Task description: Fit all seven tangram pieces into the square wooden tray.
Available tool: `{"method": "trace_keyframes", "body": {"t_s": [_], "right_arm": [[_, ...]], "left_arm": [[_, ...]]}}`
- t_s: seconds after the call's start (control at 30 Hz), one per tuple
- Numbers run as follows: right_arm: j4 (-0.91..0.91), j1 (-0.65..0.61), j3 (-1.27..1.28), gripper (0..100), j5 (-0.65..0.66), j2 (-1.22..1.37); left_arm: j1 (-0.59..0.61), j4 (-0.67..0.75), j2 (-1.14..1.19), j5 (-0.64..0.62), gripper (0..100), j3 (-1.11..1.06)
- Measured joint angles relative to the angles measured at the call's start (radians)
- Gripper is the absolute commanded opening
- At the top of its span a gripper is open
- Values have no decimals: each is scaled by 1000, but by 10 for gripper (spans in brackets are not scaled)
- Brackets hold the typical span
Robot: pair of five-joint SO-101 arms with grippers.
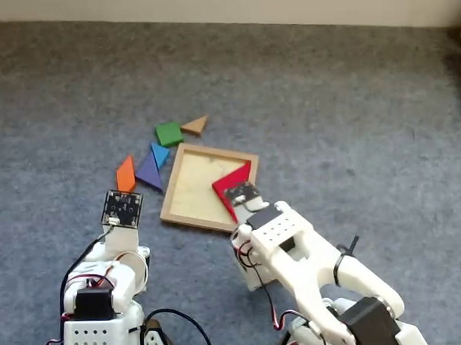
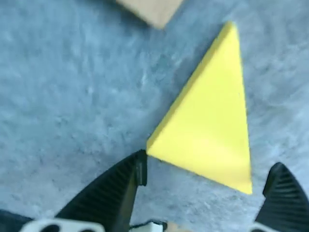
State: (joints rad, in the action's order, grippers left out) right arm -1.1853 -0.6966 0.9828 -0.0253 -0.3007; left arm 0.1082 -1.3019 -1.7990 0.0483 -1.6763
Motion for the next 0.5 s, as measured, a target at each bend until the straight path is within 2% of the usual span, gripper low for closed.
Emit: {"method": "trace_keyframes", "body": {"t_s": [0.23, 0.4, 0.5], "right_arm": [[-29, 37, -35, 370, 173, -2], [-23, 49, -35, 371, 201, -2], [54, 49, -35, 371, 203, -2]], "left_arm": [[0, 0, 0, 0, 7, 0], [0, 0, 0, 0, 7, 0], [0, 0, 0, 0, 7, 0]]}}
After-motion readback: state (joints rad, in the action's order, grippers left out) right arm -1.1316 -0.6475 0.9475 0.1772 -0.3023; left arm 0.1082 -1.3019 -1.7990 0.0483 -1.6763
